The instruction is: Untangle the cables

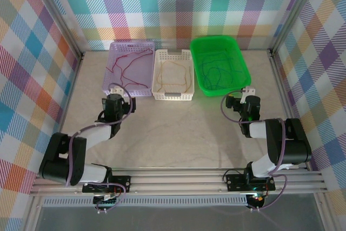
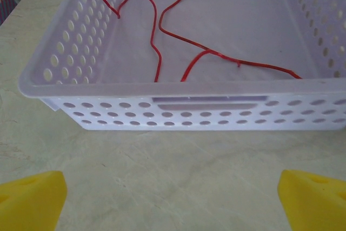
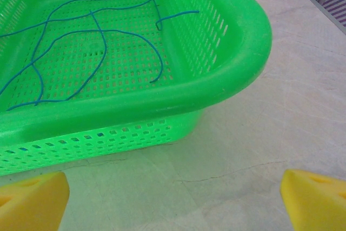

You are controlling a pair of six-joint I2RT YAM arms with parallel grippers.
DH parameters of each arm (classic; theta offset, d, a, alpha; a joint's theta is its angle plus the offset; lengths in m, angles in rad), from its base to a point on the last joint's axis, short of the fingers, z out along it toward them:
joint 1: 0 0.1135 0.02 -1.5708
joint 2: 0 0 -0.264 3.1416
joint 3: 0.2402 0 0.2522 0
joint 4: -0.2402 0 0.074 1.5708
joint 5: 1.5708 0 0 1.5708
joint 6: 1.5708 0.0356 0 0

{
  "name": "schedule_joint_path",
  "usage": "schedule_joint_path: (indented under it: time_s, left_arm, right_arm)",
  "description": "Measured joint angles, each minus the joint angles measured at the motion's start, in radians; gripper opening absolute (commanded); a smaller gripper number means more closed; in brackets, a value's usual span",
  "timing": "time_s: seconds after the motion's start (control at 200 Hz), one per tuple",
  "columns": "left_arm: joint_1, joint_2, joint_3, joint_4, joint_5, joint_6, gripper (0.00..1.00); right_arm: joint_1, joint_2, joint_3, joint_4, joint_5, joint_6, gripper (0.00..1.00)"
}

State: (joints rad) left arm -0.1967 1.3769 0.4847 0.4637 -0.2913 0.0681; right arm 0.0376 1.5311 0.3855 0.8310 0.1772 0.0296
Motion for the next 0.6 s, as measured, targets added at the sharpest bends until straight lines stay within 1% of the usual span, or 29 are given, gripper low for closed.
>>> schedule_joint_path:
  time_s: [0.15, 0.28, 0.38, 0.6]
  left_arm:
    - [0.023, 0.077, -0.038, 0.13, 0.003, -0.002, 1.0]
    - [0.041, 0.156, -0.089, 0.273, -0.024, -0.027, 1.0]
    - [0.052, 0.192, -0.09, 0.293, -0.024, -0.039, 1.0]
    - [0.071, 0.192, -0.09, 0.336, -0.016, -0.053, 1.0]
  right_arm:
    - [0.0, 0.0, 0.0, 0.0, 0.0, 0.0, 1.0]
    - [0.0, 0.0, 0.0, 0.0, 0.0, 0.0, 1.0]
    - [0.0, 0.0, 0.0, 0.0, 0.0, 0.0, 1.0]
    - [0.0, 0.0, 0.0, 0.0, 0.0, 0.0, 1.0]
